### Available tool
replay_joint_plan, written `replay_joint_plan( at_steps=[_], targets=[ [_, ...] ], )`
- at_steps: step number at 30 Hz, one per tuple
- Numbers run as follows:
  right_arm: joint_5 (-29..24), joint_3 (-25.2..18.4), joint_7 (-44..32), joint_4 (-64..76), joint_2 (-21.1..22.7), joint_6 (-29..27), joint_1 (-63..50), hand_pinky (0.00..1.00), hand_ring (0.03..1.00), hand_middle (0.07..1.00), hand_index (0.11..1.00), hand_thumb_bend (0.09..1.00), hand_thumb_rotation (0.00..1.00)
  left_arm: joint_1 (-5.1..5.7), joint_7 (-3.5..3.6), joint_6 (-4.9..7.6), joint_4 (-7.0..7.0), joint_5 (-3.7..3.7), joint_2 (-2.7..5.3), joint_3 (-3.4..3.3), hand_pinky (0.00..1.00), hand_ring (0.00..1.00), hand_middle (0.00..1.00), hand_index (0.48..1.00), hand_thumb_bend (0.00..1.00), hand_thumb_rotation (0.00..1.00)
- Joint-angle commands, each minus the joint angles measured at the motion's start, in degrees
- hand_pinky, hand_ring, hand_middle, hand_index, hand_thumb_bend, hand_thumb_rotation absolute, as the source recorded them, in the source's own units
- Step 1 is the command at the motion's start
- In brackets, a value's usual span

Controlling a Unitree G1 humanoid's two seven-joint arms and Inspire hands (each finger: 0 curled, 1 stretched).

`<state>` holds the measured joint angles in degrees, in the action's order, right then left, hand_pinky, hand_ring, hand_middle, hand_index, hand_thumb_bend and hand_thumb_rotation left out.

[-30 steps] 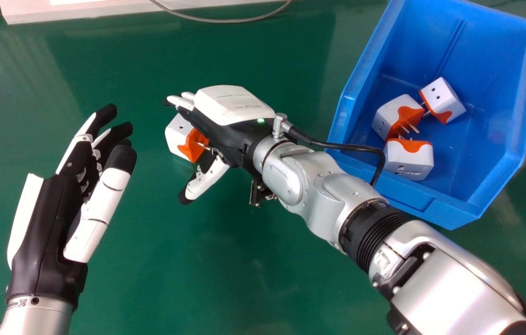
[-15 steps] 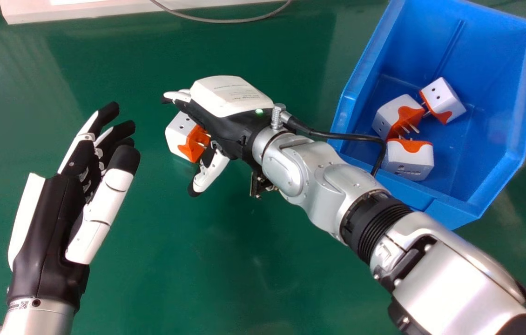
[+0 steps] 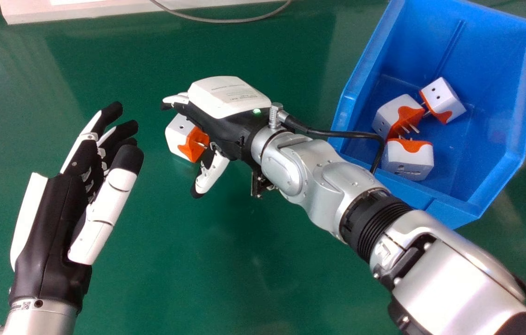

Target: Pick all objects and put in blue box

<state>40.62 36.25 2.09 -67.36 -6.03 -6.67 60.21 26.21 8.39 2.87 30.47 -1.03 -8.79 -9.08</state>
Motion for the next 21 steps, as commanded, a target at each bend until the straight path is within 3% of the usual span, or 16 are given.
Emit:
replay_joint_plan(
  at_steps=[1,8,11,15,17,21],
  targets=[
    [0.5,0.1,-0.1,0.2,-0.1,-0.2,3.0,0.76,0.903,0.901,0.869,0.678,0.14,0.61,-0.55,0.02,1.98,0.42,0.32,0.47,0.81,0.87,0.88,0.917,0.71,0.86],
    [0.7,0.2,-1.1,1.3,0.4,-0.8,3.6,0.74,0.885,0.883,0.847,0.691,0.13,1.96,-1.0,-0.91,4.3,1.33,1.18,1.42,0.81,0.87,0.89,0.917,0.72,0.86],
    [1.2,0.7,-1.2,1.2,0.6,-1.4,4.1,0.73,0.88,0.877,0.841,0.694,0.13,2.38,-1.09,-0.77,4.53,1.09,1.27,1.26,0.81,0.87,0.89,0.917,0.72,0.86],
    [2.0,1.4,-1.3,0.8,0.7,-1.9,4.7,0.72,0.873,0.87,0.833,0.697,0.13,3.23,-1.58,-0.97,6.27,0.64,1.82,0.98,0.81,0.87,0.88,0.914,0.73,0.86],
    [2.1,1.5,-1.6,0.8,0.7,-1.9,4.8,0.71,0.865,0.862,0.823,0.699,0.13,3.51,-1.98,-0.51,6.3,0.67,2.36,1.02,0.81,0.87,0.87,0.906,0.73,0.86],
    [2.1,1.5,-2.1,0.6,0.6,-2.0,4.9,0.7,0.86,0.857,0.816,0.699,0.13,4.1,-3.63,1.17,6.26,1.34,4.43,1.89,0.81,0.86,0.86,0.897,0.73,0.86]
  ],
)
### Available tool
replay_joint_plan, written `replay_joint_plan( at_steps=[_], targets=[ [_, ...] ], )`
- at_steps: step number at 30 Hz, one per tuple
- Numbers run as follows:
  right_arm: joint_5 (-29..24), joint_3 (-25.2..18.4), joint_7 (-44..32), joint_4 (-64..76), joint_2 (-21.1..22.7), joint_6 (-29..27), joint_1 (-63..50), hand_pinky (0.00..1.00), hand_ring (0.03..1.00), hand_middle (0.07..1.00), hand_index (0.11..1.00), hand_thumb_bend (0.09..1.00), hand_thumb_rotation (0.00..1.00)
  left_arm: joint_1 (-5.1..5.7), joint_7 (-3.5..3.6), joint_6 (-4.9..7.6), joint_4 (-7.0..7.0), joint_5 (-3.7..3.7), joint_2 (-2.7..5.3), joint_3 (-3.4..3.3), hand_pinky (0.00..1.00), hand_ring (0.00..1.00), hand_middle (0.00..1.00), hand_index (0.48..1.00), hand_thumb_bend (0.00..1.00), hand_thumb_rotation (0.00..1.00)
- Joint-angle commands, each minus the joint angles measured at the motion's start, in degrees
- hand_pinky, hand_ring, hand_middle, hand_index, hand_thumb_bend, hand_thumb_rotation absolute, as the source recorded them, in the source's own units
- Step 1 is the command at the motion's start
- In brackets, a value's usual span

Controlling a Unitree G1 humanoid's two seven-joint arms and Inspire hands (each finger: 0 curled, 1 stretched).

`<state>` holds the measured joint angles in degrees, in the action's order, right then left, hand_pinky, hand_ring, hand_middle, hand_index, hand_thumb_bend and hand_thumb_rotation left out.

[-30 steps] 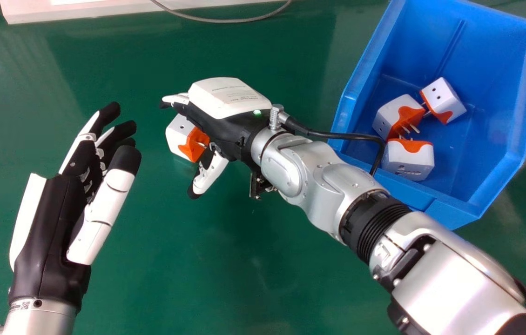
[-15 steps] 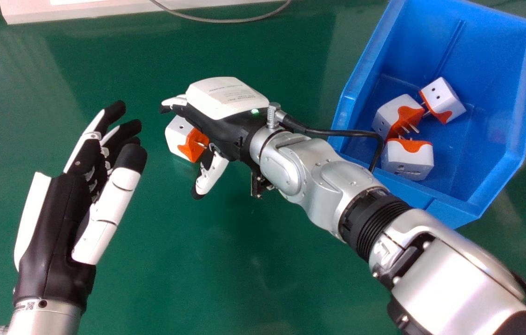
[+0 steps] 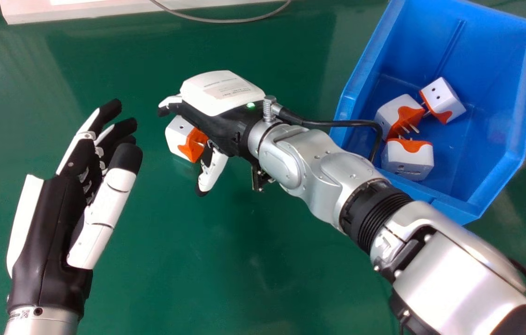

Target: Pick all objects and put in blue box

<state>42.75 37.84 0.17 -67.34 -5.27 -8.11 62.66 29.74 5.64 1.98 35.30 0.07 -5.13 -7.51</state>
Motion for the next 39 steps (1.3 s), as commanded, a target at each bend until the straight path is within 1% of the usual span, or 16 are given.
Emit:
replay_joint_plan(
  at_steps=[1,3,5,7,9,10,12,15,24,28,31,32,35,39],
  targets=[
    [-0.1,-0.1,-0.3,0.6,-0.2,-0.6,2.4,0.7,0.859,0.856,0.815,0.7,0.13,0.73,-1.08,2.31,1.45,0.33,1.05,0.44,0.81,0.86,0.86,0.893,0.72,0.86],
    [-0.2,-0.3,-0.5,0.7,-0.2,-0.7,2.4,0.7,0.858,0.854,0.814,0.699,0.13,1.18,-1.44,2.78,1.49,0.45,1.45,0.67,0.81,0.86,0.86,0.89,0.71,0.86],
    [-0.3,-0.4,-0.6,0.4,-0.3,-0.7,2.4,0.7,0.857,0.852,0.813,0.699,0.13,1.47,-1.61,2.93,1.58,0.53,1.67,0.79,0.81,0.85,0.86,0.887,0.71,0.86],
    [-0.4,-0.6,-0.6,0.3,-0.3,-0.7,2.5,0.69,0.853,0.848,0.81,0.698,0.12,1.75,-1.66,2.85,1.8,0.4,1.87,0.82,0.81,0.85,0.85,0.884,0.7,0.87],
    [-0.5,-0.6,-0.7,0.2,-0.4,-0.6,2.5,0.69,0.851,0.845,0.808,0.697,0.12,2.15,-1.69,2.51,2.36,0.24,2.05,0.98,0.81,0.85,0.85,0.882,0.69,0.87],
    [-0.5,-0.7,-0.7,0.2,-0.4,-0.6,2.6,0.69,0.849,0.843,0.805,0.697,0.12,2.29,-1.65,2.34,2.61,0.05,2.11,0.97,0.81,0.85,0.85,0.881,0.69,0.87],
    [-0.6,-0.7,-0.6,0.3,-0.3,-0.7,2.6,0.69,0.847,0.841,0.803,0.697,0.11,2.52,-1.54,2.13,3.0,-0.21,2.16,0.96,0.81,0.85,0.85,0.88,0.69,0.87],
    [-0.7,-0.9,-0.6,0.3,-0.4,-0.6,2.5,0.68,0.838,0.833,0.792,0.696,0.1,2.72,-1.4,2.13,3.17,-0.49,2.08,0.86,0.81,0.85,0.85,0.878,0.69,0.86],
    [-1.1,-1.7,-1.1,0.2,-0.7,-0.4,2.3,0.66,0.813,0.81,0.761,0.691,0.03,3.64,-1.04,1.42,4.42,-1.16,2.03,0.75,0.81,0.85,0.85,0.874,0.68,0.86],
    [-1.6,-2.4,-2.0,0.1,-0.6,-0.3,2.4,0.66,0.808,0.807,0.755,0.688,0.01,3.98,-1.0,1.18,4.8,-1.44,2.11,0.89,0.81,0.85,0.85,0.873,0.68,0.86],
    [-1.8,-2.6,-2.2,-0.1,-0.5,-0.3,2.5,0.65,0.805,0.808,0.754,0.636,0.01,4.02,-0.97,1.05,4.82,-1.78,2.1,0.88,0.81,0.85,0.85,0.872,0.7,0.85],
    [-1.8,-2.5,-2.3,0.0,-0.4,-0.3,2.4,0.65,0.805,0.808,0.754,0.636,0.01,4.17,-0.96,1.05,4.94,-1.89,2.12,0.93,0.81,0.85,0.85,0.872,0.7,0.85],
    [-1.4,-2.1,-2.3,0.3,-0.2,-0.1,2.6,0.62,0.791,0.803,0.746,0.594,0.0,4.53,-0.87,0.93,5.34,-2.27,2.09,0.85,0.81,0.85,0.85,0.871,0.7,0.84],
    [-0.4,-1.1,-2.0,0.2,0.1,-0.2,2.8,0.58,0.777,0.797,0.739,0.602,0.0,4.72,-0.19,0.29,5.75,-3.91,1.72,0.54,0.81,0.85,0.85,0.877,0.72,0.83]
  ],
)
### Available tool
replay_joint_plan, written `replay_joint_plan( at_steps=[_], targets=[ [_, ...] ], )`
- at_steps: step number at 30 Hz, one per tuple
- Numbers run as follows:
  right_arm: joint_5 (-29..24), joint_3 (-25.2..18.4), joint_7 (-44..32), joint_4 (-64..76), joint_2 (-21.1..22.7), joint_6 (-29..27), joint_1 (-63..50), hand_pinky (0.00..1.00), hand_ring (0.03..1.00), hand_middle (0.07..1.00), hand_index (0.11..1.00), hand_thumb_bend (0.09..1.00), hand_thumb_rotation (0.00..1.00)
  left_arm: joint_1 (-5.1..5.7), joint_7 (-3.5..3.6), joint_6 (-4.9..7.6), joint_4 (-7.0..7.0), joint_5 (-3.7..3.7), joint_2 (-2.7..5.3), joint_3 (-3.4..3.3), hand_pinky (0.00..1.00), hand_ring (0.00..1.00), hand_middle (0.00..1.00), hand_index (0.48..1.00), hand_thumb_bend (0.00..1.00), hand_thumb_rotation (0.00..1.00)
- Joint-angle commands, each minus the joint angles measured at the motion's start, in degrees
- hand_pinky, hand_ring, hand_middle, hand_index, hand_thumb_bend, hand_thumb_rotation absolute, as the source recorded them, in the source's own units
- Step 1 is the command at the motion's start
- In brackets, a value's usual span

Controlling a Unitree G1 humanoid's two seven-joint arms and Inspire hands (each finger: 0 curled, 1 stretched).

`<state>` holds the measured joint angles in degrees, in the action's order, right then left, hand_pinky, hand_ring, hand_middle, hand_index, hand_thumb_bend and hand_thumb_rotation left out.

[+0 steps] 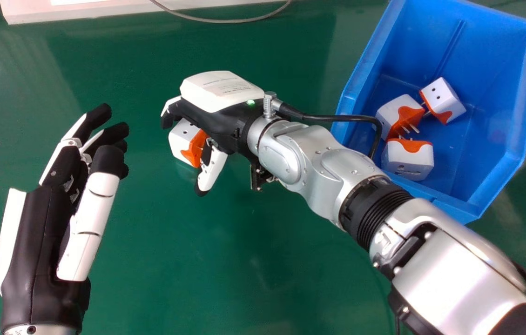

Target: Pick all objects and put in blue box

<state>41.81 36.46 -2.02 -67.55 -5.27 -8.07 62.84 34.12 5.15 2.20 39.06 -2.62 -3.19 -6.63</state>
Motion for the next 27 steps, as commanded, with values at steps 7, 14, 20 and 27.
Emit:
replay_joint_plan(
  at_steps=[7,14,20,27],
  targets=[
    [1.3,0.8,-0.8,0.3,0.8,-0.8,3.3,0.6,0.786,0.803,0.743,0.623,0.0,0.53,1.25,-1.06,2.71,-3.28,-0.68,-0.67,0.81,0.86,0.88,0.899,0.75,0.81],
    [1.9,1.9,-2.0,0.4,1.5,-1.5,3.9,0.63,0.806,0.819,0.761,0.629,0.0,0.85,1.37,-1.36,3.29,-3.62,-0.59,-0.67,0.81,0.86,0.88,0.901,0.76,0.81],
    [3.0,3.4,-3.0,-0.1,2.3,-2.5,5.0,0.64,0.822,0.833,0.778,0.628,0.0,1.18,1.15,-1.31,3.64,-3.21,-0.3,-0.2,0.81,0.86,0.88,0.901,0.76,0.81],
    [4.2,4.2,-3.0,0.2,2.8,-3.1,5.4,0.65,0.828,0.837,0.783,0.641,0.0,1.46,0.78,-1.48,4.19,-2.82,-0.14,0.3,0.81,0.86,0.88,0.9,0.76,0.81]
  ],
)
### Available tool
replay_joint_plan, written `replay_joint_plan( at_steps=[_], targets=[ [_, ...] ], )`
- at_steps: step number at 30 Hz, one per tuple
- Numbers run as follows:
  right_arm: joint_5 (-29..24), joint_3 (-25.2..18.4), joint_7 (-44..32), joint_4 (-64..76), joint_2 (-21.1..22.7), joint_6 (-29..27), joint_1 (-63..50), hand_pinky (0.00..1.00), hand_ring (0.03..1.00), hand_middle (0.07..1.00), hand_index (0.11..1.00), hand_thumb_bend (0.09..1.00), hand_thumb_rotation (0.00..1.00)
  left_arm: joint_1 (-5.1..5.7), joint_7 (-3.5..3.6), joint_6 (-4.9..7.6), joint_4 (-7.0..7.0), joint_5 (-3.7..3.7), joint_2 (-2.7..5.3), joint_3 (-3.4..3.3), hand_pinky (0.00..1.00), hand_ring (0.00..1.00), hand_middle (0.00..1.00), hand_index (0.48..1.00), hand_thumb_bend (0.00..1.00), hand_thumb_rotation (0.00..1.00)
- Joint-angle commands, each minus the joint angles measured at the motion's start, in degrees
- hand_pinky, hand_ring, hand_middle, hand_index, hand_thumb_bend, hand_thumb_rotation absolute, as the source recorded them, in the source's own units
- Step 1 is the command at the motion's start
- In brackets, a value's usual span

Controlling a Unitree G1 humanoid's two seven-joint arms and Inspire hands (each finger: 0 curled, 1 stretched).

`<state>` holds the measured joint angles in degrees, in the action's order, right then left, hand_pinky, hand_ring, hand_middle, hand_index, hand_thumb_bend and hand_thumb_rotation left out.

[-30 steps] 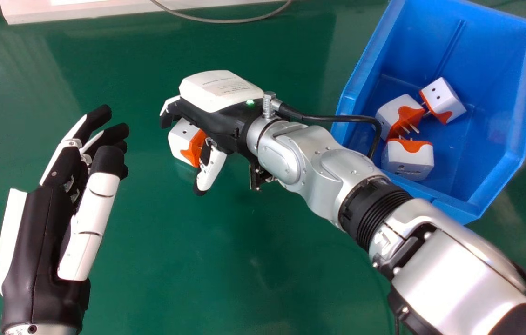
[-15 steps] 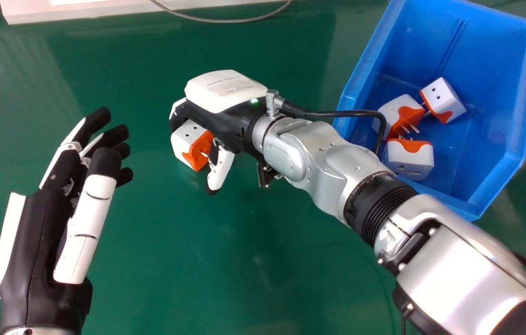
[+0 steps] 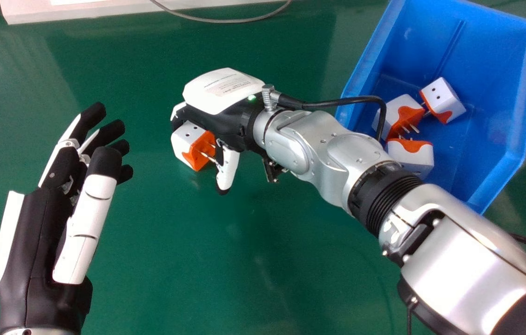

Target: Pick all objects and put in blue box

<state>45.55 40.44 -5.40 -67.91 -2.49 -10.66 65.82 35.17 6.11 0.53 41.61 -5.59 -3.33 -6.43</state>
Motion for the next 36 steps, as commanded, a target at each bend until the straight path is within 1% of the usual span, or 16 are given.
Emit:
replay_joint_plan(
  at_steps=[1,5,11,17,18,21,22,24,25,26,27,29,30,32,33,36],
  targets=[
    [0.6,0.4,0.5,0.6,0.1,-0.5,2.3,0.65,0.828,0.836,0.782,0.647,0.0,0.46,-0.24,0.15,1.73,0.19,0.01,0.15,0.81,0.86,0.88,0.9,0.76,0.81],
    [1.3,1.1,1.5,0.8,0.2,-0.9,2.1,0.66,0.826,0.824,0.772,0.67,0.0,0.68,-0.42,0.18,2.01,0.36,0.02,0.44,0.81,0.86,0.88,0.9,0.75,0.81],
    [1.5,0.6,3.0,0.5,0.4,-2.0,1.8,0.65,0.816,0.813,0.76,0.672,0.0,0.72,-0.6,0.06,2.12,0.28,-0.02,0.58,0.81,0.86,0.88,0.9,0.75,0.81],
    [2.3,1.0,4.9,0.9,0.4,-1.5,1.4,0.59,0.754,0.783,0.725,0.684,0.0,0.83,-0.76,-0.24,2.55,0.51,-0.08,0.82,0.81,0.86,0.88,0.9,0.76,0.81],
    [2.9,1.5,6.1,1.2,0.5,-1.7,1.2,0.54,0.695,0.75,0.701,0.651,0.0,0.84,-0.79,-0.36,2.68,0.48,-0.06,0.87,0.81,0.86,0.88,0.9,0.76,0.81],
    [3.8,2.2,8.2,1.2,0.8,-2.2,1.0,0.54,0.695,0.75,0.701,0.651,0.0,0.8,-0.85,-0.66,2.92,0.51,-0.02,0.97,0.81,0.86,0.88,0.9,0.76,0.81],
    [3.9,2.2,9.5,1.2,1.0,-2.7,0.8,0.49,0.631,0.69,0.664,0.624,0.0,0.76,-0.88,-0.74,2.95,0.59,-0.02,1.01,0.81,0.86,0.88,0.9,0.76,0.81],
    [4.0,2.1,11.7,1.3,1.3,-3.7,0.5,0.49,0.631,0.69,0.664,0.624,0.0,0.68,-0.91,-0.78,2.93,0.72,-0.06,1.06,0.81,0.86,0.88,0.9,0.76,0.81],
    [3.9,1.9,12.5,1.2,1.3,-4.1,0.4,0.47,0.605,0.646,0.616,0.602,0.0,0.63,-0.9,-0.7,2.84,0.78,-0.11,1.06,0.81,0.86,0.88,0.9,0.76,0.81],
    [3.8,1.8,13.1,1.1,1.4,-4.5,0.4,0.47,0.605,0.646,0.616,0.602,0.0,0.58,-0.87,-0.61,2.72,0.8,-0.16,1.04,0.81,0.86,0.88,0.9,0.76,0.81],
    [3.7,1.6,13.5,1.0,1.4,-4.8,0.3,0.46,0.583,0.614,0.578,0.582,0.0,0.58,-0.85,-0.53,2.66,0.82,-0.19,1.04,0.81,0.86,0.88,0.9,0.76,0.81],
    [3.5,1.5,14.2,0.8,1.4,-5.2,0.2,0.46,0.583,0.614,0.578,0.582,0.0,0.62,-0.81,-0.42,2.59,0.76,-0.2,1.04,0.81,0.86,0.88,0.9,0.76,0.81],
    [3.5,1.4,14.4,0.7,1.4,-5.3,0.2,0.44,0.565,0.588,0.547,0.565,0.0,0.65,-0.79,-0.38,2.57,0.73,-0.2,1.04,0.81,0.86,0.88,0.9,0.76,0.81],
    [3.6,1.4,14.7,0.6,1.5,-5.4,0.1,0.44,0.565,0.588,0.547,0.565,0.0,0.72,-0.75,-0.4,2.68,0.67,-0.22,1.03,0.81,0.86,0.88,0.9,0.76,0.81],
    [3.6,1.4,14.8,0.7,1.5,-5.4,0.0,0.44,0.553,0.569,0.521,0.552,0.0,0.75,-0.73,-0.43,2.76,0.62,-0.25,0.99,0.81,0.86,0.88,0.9,0.76,0.82],
    [3.6,1.4,15.1,0.6,1.5,-5.4,-0.2,0.43,0.542,0.552,0.501,0.541,0.0,0.72,-0.72,-0.56,2.87,0.63,-0.32,0.93,0.81,0.86,0.88,0.9,0.76,0.82]
  ],
)
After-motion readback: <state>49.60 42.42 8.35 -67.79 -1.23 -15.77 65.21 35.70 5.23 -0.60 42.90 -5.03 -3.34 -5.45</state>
